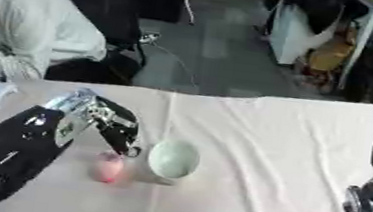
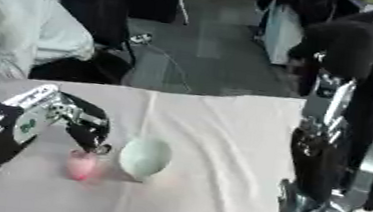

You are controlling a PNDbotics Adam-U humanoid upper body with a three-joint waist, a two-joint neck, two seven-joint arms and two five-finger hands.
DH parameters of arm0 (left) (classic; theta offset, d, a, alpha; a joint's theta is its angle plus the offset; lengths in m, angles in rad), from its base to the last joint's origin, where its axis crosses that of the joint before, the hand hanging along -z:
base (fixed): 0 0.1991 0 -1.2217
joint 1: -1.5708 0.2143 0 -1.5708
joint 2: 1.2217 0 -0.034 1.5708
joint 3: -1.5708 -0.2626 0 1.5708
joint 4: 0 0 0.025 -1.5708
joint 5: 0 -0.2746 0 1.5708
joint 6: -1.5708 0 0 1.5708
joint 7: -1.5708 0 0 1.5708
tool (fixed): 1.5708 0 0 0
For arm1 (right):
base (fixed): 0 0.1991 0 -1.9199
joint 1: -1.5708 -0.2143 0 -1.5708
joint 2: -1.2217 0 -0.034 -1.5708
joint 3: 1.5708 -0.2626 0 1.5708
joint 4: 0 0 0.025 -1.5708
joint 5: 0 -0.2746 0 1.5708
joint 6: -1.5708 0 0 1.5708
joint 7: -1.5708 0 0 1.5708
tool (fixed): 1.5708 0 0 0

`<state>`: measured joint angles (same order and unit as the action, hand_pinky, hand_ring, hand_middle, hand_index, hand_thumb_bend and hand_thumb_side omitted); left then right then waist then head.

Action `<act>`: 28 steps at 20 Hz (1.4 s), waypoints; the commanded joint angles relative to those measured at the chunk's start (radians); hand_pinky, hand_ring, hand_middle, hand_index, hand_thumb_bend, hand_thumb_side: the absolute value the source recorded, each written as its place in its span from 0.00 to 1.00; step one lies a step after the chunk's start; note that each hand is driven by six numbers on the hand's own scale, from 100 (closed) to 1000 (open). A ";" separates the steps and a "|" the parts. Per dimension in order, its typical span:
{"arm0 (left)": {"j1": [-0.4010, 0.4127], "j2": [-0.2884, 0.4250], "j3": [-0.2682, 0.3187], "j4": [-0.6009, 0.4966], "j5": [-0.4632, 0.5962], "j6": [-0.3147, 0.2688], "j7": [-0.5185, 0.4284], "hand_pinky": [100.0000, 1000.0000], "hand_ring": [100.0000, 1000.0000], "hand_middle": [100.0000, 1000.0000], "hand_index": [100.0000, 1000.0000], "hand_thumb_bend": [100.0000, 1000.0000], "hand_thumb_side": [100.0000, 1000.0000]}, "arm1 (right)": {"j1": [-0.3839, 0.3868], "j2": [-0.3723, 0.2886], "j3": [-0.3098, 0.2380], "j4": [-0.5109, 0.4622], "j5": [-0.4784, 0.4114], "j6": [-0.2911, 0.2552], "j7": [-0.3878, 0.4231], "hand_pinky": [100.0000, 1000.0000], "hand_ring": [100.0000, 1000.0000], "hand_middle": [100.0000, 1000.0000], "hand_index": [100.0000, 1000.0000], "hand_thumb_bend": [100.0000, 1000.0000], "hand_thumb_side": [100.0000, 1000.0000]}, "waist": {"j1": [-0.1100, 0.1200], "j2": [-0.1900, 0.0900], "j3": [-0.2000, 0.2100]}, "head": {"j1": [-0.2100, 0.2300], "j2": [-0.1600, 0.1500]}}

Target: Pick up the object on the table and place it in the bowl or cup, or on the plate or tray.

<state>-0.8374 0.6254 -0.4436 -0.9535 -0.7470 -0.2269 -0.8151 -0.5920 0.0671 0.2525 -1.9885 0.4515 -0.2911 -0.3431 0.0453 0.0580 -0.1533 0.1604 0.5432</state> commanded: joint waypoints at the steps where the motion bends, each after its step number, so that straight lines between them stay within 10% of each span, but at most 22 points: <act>1: -0.012 0.040 -0.001 -0.012 -0.013 -0.003 -0.044 0.49 0.64 0.68 0.78 0.37 0.55 | -0.012 0.005 0.002 -0.011 0.000 0.002 -0.002 0.01 0.32 0.37 0.49 0.00 0.60 | 0.001 -0.016 0.002 | 0.010 0.004; 3: -0.010 0.042 -0.013 -0.003 -0.035 -0.014 -0.080 0.75 0.89 0.91 0.94 0.70 0.46 | -0.012 0.004 0.002 -0.011 0.000 0.004 0.000 0.01 0.32 0.37 0.49 0.00 0.60 | 0.001 -0.016 0.002 | 0.011 0.006; 7: -0.005 0.039 -0.027 0.025 -0.111 -0.070 -0.091 1.00 1.00 1.00 1.00 0.85 0.41 | -0.012 0.004 0.003 -0.011 -0.001 0.007 0.002 0.01 0.32 0.37 0.49 0.00 0.60 | 0.001 -0.016 0.003 | 0.015 0.010; 15: 0.004 0.025 0.004 -0.002 -0.139 -0.112 -0.092 1.00 1.00 1.00 1.00 0.88 0.42 | -0.014 0.007 0.002 -0.011 0.000 0.007 0.002 0.01 0.32 0.37 0.49 0.00 0.60 | -0.001 -0.014 0.002 | 0.015 0.012; 18: 0.012 0.028 0.018 -0.009 -0.088 -0.094 -0.092 1.00 1.00 1.00 1.00 0.84 0.55 | -0.014 0.006 0.002 -0.011 0.001 0.007 0.002 0.01 0.32 0.37 0.49 0.00 0.60 | -0.001 -0.014 0.003 | 0.012 0.016; 21: 0.020 0.037 0.003 0.017 -0.017 -0.041 -0.092 1.00 1.00 1.00 1.00 1.00 0.84 | -0.013 0.004 0.003 -0.011 -0.001 0.009 0.004 0.01 0.32 0.37 0.49 0.00 0.60 | 0.000 -0.015 0.004 | 0.012 0.018; 28: 0.019 0.062 -0.063 0.045 0.081 0.019 -0.092 1.00 1.00 1.00 1.00 1.00 0.91 | -0.012 0.000 0.004 -0.011 -0.002 0.013 0.009 0.00 0.32 0.37 0.49 0.00 0.60 | 0.002 -0.018 0.007 | 0.014 0.025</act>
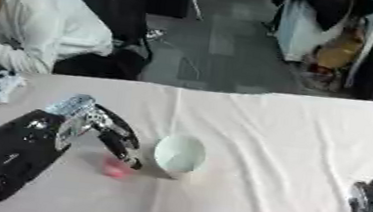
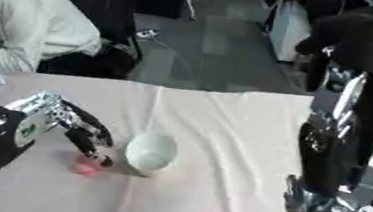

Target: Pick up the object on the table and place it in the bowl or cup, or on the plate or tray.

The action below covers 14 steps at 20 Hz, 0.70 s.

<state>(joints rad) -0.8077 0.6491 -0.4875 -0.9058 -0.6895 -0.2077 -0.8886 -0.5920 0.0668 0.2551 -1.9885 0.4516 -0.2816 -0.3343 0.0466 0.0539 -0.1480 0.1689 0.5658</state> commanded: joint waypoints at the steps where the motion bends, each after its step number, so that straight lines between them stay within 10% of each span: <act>1: -0.008 0.045 -0.033 -0.007 0.020 0.000 -0.018 1.00 1.00 1.00 1.00 1.00 0.88 | -0.012 0.000 0.001 -0.011 -0.002 0.003 -0.001 0.00 0.32 0.37 0.49 0.00 0.60 | 0.002 -0.014 0.002 | 0.007 0.004; 10: 0.008 0.079 -0.092 -0.089 -0.136 -0.099 -0.018 1.00 1.00 1.00 1.00 0.85 0.34 | -0.012 0.000 0.002 -0.011 -0.001 0.004 -0.002 0.00 0.32 0.37 0.49 0.00 0.59 | 0.003 -0.016 0.002 | 0.016 0.013; 14: 0.025 0.079 -0.063 -0.130 -0.211 -0.112 -0.018 0.67 0.85 0.93 1.00 0.76 0.28 | -0.013 0.002 0.001 -0.011 0.001 0.001 -0.006 0.00 0.32 0.37 0.48 0.00 0.59 | 0.003 -0.016 0.002 | 0.016 0.014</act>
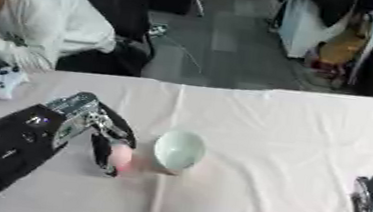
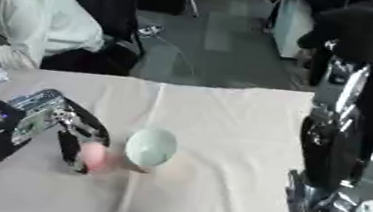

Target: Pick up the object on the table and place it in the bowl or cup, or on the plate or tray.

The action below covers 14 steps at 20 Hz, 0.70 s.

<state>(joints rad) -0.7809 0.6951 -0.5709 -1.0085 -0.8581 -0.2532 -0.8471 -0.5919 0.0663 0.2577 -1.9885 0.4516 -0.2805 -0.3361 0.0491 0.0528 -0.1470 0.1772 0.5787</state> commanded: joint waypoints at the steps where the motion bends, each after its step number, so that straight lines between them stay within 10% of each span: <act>1: 0.001 0.031 0.036 -0.055 -0.043 -0.063 -0.060 0.28 0.56 0.72 0.82 0.58 0.28 | -0.013 0.003 -0.003 -0.011 0.000 -0.002 -0.006 0.00 0.31 0.36 0.48 0.00 0.59 | -0.001 -0.015 0.001 | 0.006 0.001; 2: 0.005 0.032 0.049 -0.089 -0.038 -0.057 -0.057 0.00 0.34 0.54 0.69 0.24 0.37 | -0.013 0.003 -0.003 -0.011 0.000 -0.005 -0.008 0.00 0.31 0.36 0.48 0.00 0.59 | -0.001 -0.015 0.002 | 0.005 0.001; 3: 0.010 0.033 0.062 -0.128 -0.030 -0.046 -0.025 0.00 0.18 0.42 0.59 0.00 0.50 | -0.014 0.003 -0.003 -0.011 -0.001 -0.008 -0.012 0.00 0.31 0.36 0.48 0.00 0.59 | -0.002 -0.015 0.002 | 0.004 0.000; 7: 0.040 0.045 0.052 -0.206 -0.052 -0.044 0.189 0.00 0.00 0.06 0.32 0.00 0.54 | -0.016 0.002 -0.003 -0.011 -0.003 -0.018 -0.021 0.00 0.30 0.35 0.47 0.00 0.59 | -0.004 -0.012 0.002 | 0.004 0.002; 14: 0.037 0.059 0.064 -0.214 -0.043 -0.039 0.298 0.00 0.00 0.02 0.29 0.00 0.52 | -0.016 -0.004 -0.004 -0.011 -0.007 -0.022 -0.025 0.00 0.30 0.35 0.47 0.00 0.58 | -0.006 -0.014 0.009 | 0.008 0.003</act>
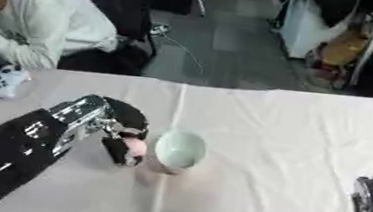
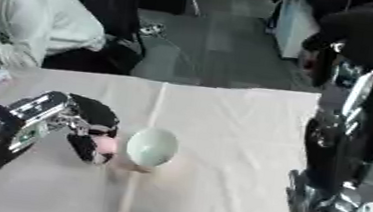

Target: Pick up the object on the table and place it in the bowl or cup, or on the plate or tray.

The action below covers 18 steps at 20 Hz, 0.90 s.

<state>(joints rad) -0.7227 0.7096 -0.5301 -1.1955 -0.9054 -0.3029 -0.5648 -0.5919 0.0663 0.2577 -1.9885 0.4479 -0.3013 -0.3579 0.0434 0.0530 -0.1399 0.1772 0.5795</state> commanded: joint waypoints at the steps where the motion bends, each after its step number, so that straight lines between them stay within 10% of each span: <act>1: -0.027 0.049 0.026 -0.040 0.003 0.020 0.007 0.00 0.00 0.02 0.29 0.00 0.52 | -0.015 -0.005 -0.004 -0.011 -0.004 -0.001 -0.003 0.00 0.30 0.35 0.47 0.00 0.58 | 0.000 -0.015 0.003 | 0.009 0.001; 18: -0.119 0.033 0.040 -0.134 0.176 0.095 0.065 0.00 0.00 0.01 0.31 0.00 0.51 | -0.009 -0.004 -0.001 -0.011 -0.006 -0.001 0.003 0.00 0.30 0.35 0.47 0.00 0.59 | 0.003 -0.020 0.005 | 0.008 -0.012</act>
<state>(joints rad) -0.8182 0.7334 -0.5005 -1.3283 -0.7447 -0.2070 -0.5149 -0.5916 0.0654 0.2580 -1.9885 0.4444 -0.3022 -0.3574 0.0445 0.0476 -0.1342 0.1859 0.5772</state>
